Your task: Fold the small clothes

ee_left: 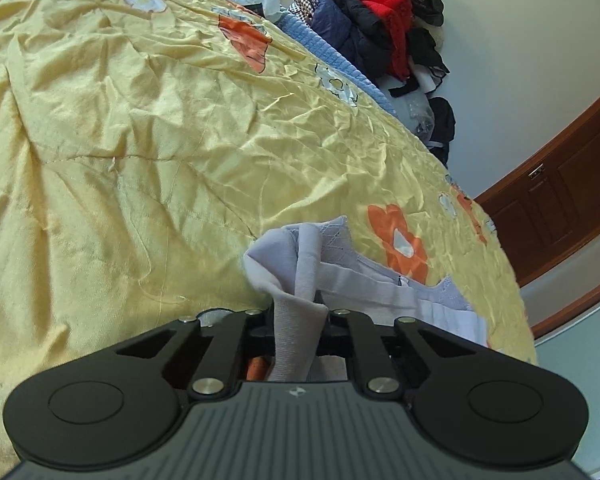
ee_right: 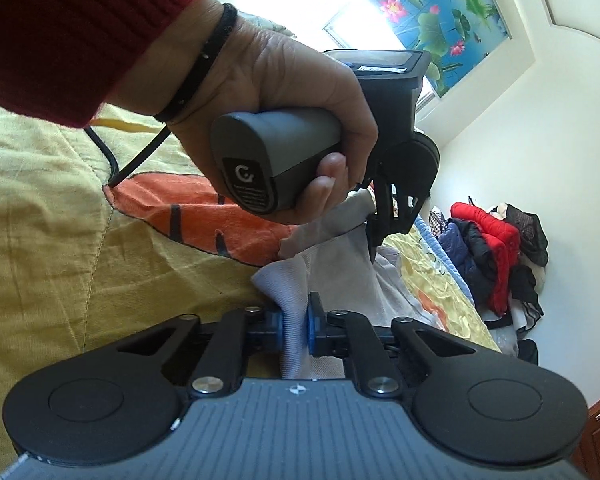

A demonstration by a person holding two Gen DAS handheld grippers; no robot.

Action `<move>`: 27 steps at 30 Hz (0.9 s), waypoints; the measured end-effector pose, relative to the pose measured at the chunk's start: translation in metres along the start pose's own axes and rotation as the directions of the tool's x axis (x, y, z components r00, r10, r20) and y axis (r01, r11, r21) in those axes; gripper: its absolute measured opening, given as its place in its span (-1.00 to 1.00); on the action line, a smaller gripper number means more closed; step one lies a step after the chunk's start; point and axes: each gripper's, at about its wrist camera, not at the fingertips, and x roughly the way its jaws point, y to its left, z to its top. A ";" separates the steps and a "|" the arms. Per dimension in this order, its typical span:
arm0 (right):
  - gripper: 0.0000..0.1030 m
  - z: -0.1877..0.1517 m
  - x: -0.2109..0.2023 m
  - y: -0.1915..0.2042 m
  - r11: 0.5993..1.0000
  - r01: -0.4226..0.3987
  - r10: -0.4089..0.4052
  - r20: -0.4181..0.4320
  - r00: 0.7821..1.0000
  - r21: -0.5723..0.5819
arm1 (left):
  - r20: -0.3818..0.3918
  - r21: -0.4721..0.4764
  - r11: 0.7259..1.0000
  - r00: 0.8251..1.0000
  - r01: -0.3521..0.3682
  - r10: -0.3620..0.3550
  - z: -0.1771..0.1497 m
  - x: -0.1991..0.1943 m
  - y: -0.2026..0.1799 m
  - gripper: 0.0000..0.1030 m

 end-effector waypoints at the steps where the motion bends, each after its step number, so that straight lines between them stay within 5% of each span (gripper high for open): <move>1: -0.81 -0.001 -0.001 -0.004 1.000 -0.005 0.005 0.008 1.000 0.016 | 0.006 0.022 1.000 1.000 -0.018 0.018 -0.001 -0.001 -0.004 -0.81; 8: -0.88 -0.006 -0.022 -0.035 0.981 -0.062 0.049 0.078 0.996 0.182 | 0.053 0.108 0.989 0.994 -0.097 0.092 -0.004 -0.010 -0.029 -0.84; 15: -0.88 -0.023 -0.044 -0.071 0.918 -0.116 0.071 0.131 0.989 0.378 | 0.118 0.180 0.970 0.982 -0.166 0.146 -0.008 -0.023 -0.060 -0.84; 27: -0.88 -0.059 -0.060 -0.116 0.803 -0.145 0.058 0.166 0.984 0.578 | 0.145 0.147 0.967 0.972 -0.209 0.188 -0.009 -0.029 -0.096 -0.84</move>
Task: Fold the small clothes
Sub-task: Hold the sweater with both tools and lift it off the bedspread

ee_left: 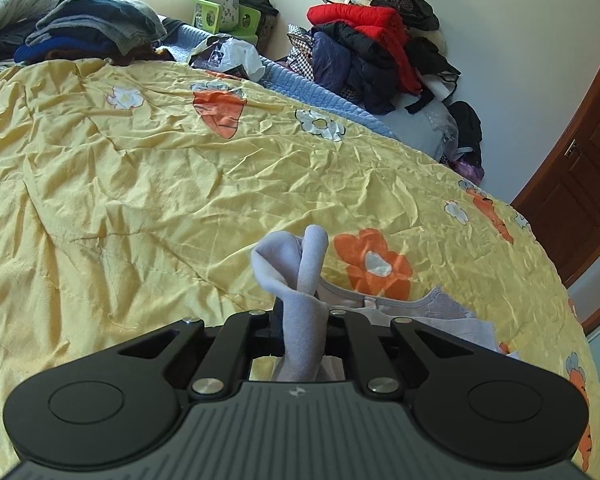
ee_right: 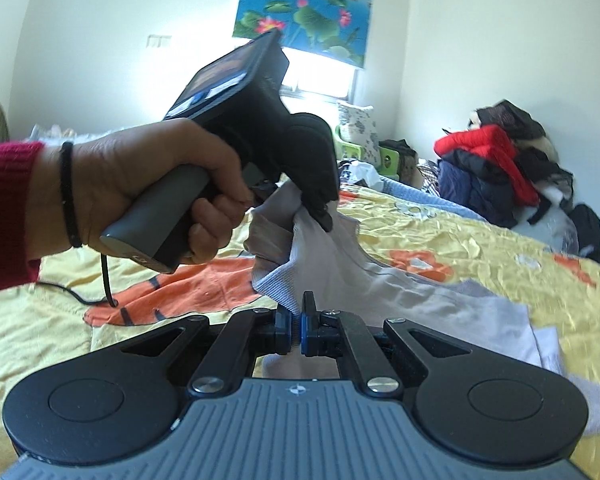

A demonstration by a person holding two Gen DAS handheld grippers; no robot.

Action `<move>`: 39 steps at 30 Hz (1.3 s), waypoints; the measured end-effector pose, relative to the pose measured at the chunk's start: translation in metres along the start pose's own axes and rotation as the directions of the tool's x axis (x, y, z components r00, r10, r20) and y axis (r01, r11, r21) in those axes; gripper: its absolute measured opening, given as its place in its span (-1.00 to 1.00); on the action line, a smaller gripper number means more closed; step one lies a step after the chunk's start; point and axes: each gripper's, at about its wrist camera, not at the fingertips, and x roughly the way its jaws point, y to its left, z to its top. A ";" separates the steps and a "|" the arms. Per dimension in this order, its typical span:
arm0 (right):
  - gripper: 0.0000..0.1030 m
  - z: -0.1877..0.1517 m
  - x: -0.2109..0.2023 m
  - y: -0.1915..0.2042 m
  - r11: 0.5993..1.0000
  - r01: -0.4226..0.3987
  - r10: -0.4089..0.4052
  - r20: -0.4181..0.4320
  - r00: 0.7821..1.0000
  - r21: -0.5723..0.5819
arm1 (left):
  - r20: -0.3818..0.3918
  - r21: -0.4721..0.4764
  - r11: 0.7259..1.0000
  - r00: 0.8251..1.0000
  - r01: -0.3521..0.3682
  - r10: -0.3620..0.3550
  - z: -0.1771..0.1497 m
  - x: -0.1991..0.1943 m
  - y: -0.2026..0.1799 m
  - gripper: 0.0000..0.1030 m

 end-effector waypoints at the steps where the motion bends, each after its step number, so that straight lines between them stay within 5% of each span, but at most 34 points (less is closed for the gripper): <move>1: -0.88 -0.001 -0.002 -0.004 1.000 0.002 -0.002 0.005 1.000 0.014 | 0.004 0.003 1.000 1.000 0.000 0.000 0.000 -0.001 -0.004 -0.84; 20: -0.88 -0.021 -0.039 -0.071 0.973 0.052 -0.059 0.026 0.998 0.224 | 0.008 0.129 0.991 1.000 0.023 -0.024 -0.006 0.006 -0.101 -0.84; 39: -0.87 -0.063 -0.051 -0.143 0.870 0.076 -0.086 -0.003 0.996 0.487 | -0.100 0.245 0.969 0.995 0.022 0.003 -0.039 0.063 -0.180 -0.84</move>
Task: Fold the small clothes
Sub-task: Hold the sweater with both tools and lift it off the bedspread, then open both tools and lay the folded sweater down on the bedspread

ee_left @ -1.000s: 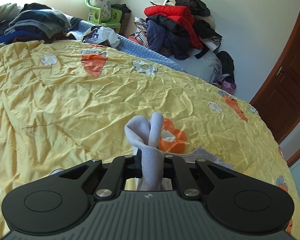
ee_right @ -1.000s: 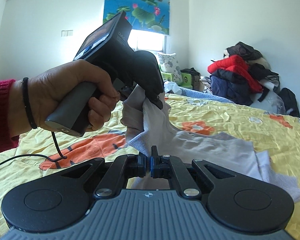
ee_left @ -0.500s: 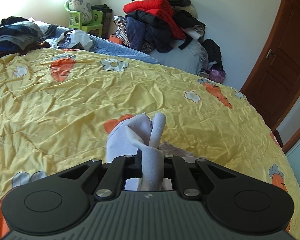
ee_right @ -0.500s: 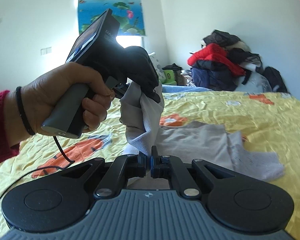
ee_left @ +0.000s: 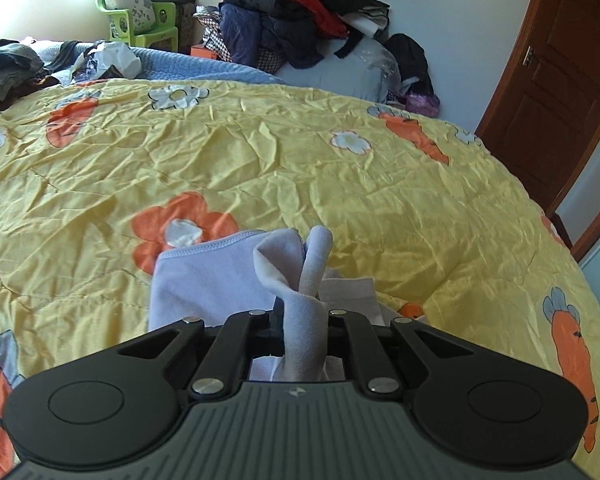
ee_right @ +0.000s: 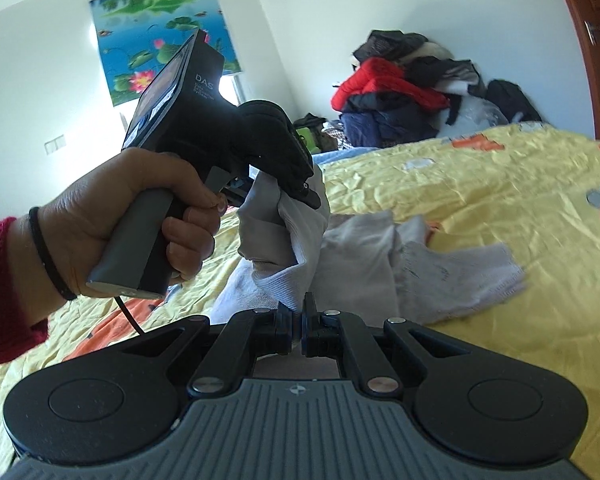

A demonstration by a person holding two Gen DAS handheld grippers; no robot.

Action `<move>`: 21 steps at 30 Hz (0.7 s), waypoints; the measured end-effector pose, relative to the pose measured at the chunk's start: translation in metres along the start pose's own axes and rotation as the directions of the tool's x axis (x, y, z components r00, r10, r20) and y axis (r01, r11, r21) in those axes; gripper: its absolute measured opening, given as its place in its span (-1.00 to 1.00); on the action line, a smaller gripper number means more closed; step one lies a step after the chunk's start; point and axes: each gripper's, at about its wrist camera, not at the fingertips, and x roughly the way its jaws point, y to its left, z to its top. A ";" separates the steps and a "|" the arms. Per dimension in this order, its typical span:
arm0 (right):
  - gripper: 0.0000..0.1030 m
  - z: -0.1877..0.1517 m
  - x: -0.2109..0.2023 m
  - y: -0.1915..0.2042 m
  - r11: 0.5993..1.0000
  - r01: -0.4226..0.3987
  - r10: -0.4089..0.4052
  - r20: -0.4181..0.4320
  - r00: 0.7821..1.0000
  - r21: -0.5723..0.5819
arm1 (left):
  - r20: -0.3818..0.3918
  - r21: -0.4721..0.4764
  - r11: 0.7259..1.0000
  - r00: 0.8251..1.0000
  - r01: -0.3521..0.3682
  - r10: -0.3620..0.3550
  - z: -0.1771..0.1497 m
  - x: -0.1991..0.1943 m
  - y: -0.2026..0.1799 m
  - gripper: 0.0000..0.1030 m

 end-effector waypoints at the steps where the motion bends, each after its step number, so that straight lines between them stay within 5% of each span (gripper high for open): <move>1: -0.87 0.000 0.001 -0.005 1.000 -0.002 0.002 -0.003 1.000 0.019 | -0.005 0.002 1.000 1.000 0.000 0.000 -0.001 0.003 -0.002 -0.84; 11: -0.86 -0.006 0.007 -0.029 0.990 -0.018 0.026 -0.051 0.998 0.141 | -0.068 0.026 0.999 0.997 0.024 -0.022 0.002 0.019 -0.025 -0.73; 13: -0.85 -0.008 0.007 -0.031 0.988 -0.019 0.028 -0.058 0.998 0.155 | -0.080 0.029 0.999 0.996 0.034 -0.032 0.005 0.019 -0.029 -0.50; 17: -0.82 -0.009 0.008 -0.037 0.979 -0.027 0.042 -0.073 0.996 0.201 | -0.036 0.006 0.996 0.996 0.085 -0.085 0.010 0.011 -0.036 0.53; 21: -0.77 -0.010 0.010 -0.043 0.971 -0.028 0.050 -0.088 0.995 0.236 | 0.005 0.016 0.995 0.995 0.099 -0.099 0.014 0.002 -0.041 0.56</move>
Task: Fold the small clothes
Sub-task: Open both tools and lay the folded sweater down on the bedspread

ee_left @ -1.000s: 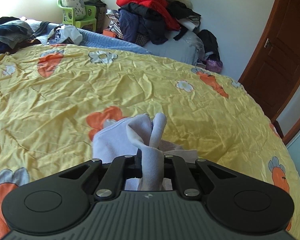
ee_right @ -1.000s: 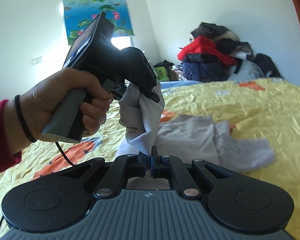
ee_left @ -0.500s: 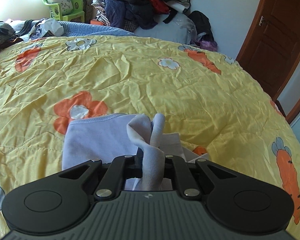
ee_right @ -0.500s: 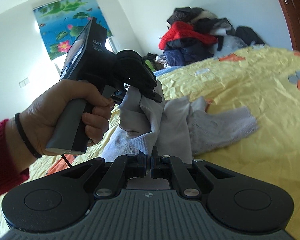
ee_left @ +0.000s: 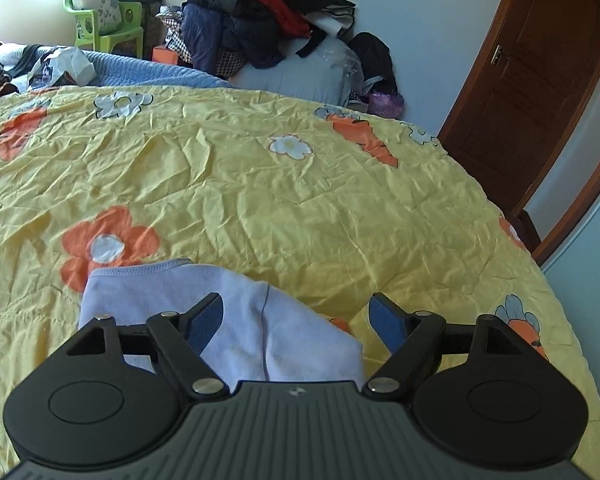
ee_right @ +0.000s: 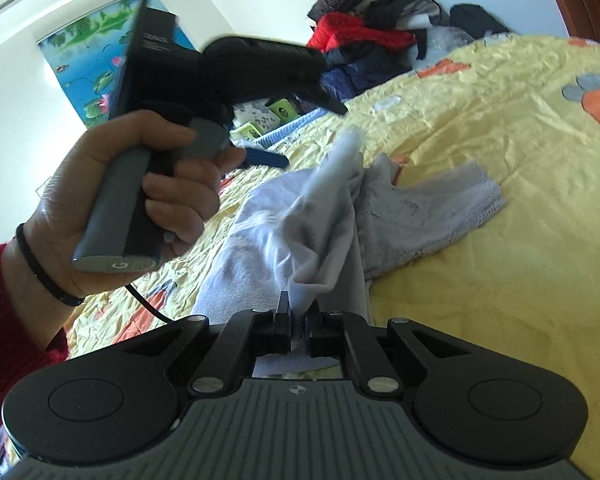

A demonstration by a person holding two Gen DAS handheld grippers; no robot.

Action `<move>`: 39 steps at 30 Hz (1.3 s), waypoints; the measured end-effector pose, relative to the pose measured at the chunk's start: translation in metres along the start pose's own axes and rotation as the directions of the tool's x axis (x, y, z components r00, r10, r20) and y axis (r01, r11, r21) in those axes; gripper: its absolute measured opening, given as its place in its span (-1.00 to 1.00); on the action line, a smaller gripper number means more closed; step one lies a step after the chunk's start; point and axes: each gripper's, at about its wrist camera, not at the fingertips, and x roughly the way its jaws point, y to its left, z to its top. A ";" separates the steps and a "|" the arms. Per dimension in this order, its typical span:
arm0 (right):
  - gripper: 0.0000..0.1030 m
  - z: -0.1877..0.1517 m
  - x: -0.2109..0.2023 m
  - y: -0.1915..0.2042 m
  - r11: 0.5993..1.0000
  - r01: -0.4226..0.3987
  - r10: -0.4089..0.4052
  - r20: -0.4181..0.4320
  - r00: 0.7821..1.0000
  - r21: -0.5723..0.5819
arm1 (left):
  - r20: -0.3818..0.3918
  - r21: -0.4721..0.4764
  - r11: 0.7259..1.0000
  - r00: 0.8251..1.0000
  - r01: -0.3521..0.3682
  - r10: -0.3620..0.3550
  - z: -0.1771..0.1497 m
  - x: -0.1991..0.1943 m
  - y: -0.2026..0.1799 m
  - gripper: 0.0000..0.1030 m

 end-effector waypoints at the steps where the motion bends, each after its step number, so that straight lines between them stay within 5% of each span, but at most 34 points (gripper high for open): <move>1: -0.74 0.000 0.000 -0.001 1.000 0.002 -0.002 -0.001 1.000 0.006 | 0.004 -0.003 1.000 1.000 0.001 -0.001 0.000 -0.002 0.001 0.56; 9: -0.55 0.000 -0.003 -0.012 0.997 -0.013 0.014 -0.012 1.000 0.074 | 0.030 0.007 0.998 0.998 -0.060 0.059 -0.019 -0.026 0.033 0.56; 12: -0.55 0.000 -0.007 -0.017 0.995 -0.024 0.023 0.007 1.000 0.097 | 0.052 0.011 0.995 0.994 -0.096 0.096 -0.035 -0.041 0.048 0.56; 16: -0.79 0.000 -0.012 -0.021 0.993 -0.022 0.018 0.036 0.999 0.113 | 0.078 0.025 0.992 0.989 -0.128 0.125 -0.054 -0.060 0.061 0.56; 21: -0.69 0.001 -0.016 -0.026 0.993 0.032 -0.033 0.007 0.999 0.113 | 0.092 0.082 0.985 0.985 -0.153 0.145 -0.084 -0.080 0.066 0.56; 25: -0.44 0.011 -0.031 -0.001 0.984 0.161 -0.152 0.101 0.983 -0.080 | 0.091 0.116 0.975 0.980 -0.188 0.178 -0.112 -0.088 0.070 0.59; 29: -0.43 0.031 -0.017 0.026 0.964 0.134 -0.110 0.113 0.987 -0.228 | 0.068 0.108 0.978 0.983 -0.179 0.172 -0.133 -0.090 0.072 0.59; 32: -0.45 0.039 0.012 0.030 0.964 0.090 -0.081 0.044 0.996 -0.252 | 0.071 0.113 0.977 0.982 -0.181 0.174 -0.143 -0.092 0.073 0.65; 34: -0.45 0.038 0.030 0.027 0.957 0.130 -0.134 0.004 0.991 -0.259 | 0.066 0.119 0.977 0.983 -0.179 0.172 -0.149 -0.092 0.073 0.66; 36: -0.47 0.033 0.031 0.021 0.954 0.185 -0.185 0.022 0.983 -0.238 | 0.061 0.135 0.977 0.986 -0.165 0.158 -0.154 -0.094 0.073 0.66; 39: -0.40 0.032 0.012 0.017 0.975 0.163 -0.156 0.055 0.986 -0.153 | 0.087 0.151 0.976 0.986 -0.156 0.144 -0.153 -0.101 0.075 0.67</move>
